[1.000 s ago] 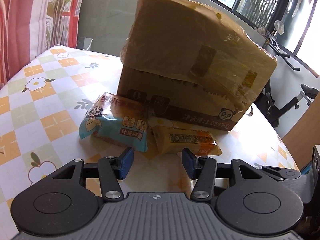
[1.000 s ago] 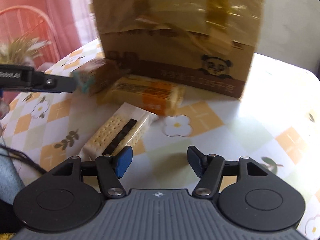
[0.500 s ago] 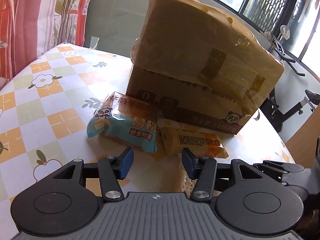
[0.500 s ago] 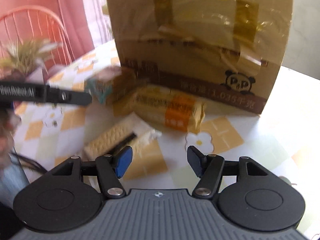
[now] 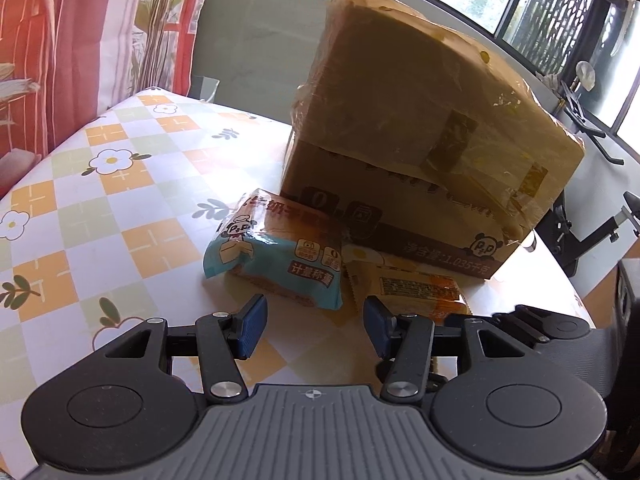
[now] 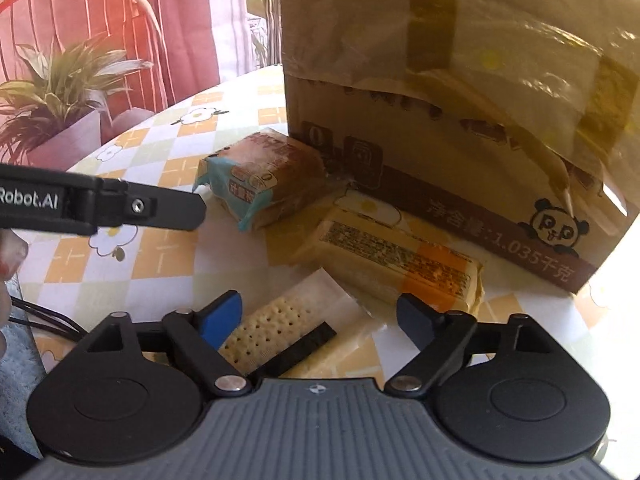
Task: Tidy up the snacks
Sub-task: 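Return both grippers to the table and lower the right gripper onto the cracker pack, then grasp the orange-striped bar with the left gripper while the right gripper holds the cracker pack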
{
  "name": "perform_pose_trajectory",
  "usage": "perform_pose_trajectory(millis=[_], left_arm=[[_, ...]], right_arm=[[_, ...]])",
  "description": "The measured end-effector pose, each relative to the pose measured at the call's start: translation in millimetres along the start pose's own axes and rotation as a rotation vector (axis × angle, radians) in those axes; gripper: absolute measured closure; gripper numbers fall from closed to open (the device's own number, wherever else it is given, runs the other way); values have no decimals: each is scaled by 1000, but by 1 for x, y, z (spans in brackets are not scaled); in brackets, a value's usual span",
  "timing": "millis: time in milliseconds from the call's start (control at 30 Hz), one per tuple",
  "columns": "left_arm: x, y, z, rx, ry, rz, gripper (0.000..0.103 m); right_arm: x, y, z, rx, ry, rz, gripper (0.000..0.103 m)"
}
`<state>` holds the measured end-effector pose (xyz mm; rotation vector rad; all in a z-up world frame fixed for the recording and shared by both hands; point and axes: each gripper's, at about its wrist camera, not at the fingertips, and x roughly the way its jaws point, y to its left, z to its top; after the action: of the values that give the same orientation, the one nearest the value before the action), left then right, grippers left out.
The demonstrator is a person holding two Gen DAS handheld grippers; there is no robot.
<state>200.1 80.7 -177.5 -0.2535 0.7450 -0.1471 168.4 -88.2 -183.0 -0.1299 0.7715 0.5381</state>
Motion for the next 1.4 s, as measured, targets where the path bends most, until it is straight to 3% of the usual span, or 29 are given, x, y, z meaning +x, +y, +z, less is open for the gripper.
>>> perform_pose_trajectory(millis=[333, 467, 500, 700, 967, 1233, 1400], left_arm=[[6, -4, -2, 13, 15, -6, 48], [9, -7, -3, 31, 26, -7, 48], [10, -9, -3, 40, 31, -9, 48], [25, -24, 1, 144, 52, -35, 48], [59, -67, 25, 301, 40, -130, 48], [105, -95, 34, 479, 144, -179, 46], [114, -91, 39, 454, 162, -205, 41]], right_arm=[[-22, -33, -25, 71, 11, -18, 18], [-29, -50, -34, 131, -17, 17, 50], [-30, -53, -35, 151, -22, 19, 53], [-35, -66, -39, 166, -37, -1, 53], [-43, -93, -51, 214, -53, -35, 53], [-47, -101, -56, 221, -59, -31, 53], [-45, -101, -56, 223, -61, -29, 53]])
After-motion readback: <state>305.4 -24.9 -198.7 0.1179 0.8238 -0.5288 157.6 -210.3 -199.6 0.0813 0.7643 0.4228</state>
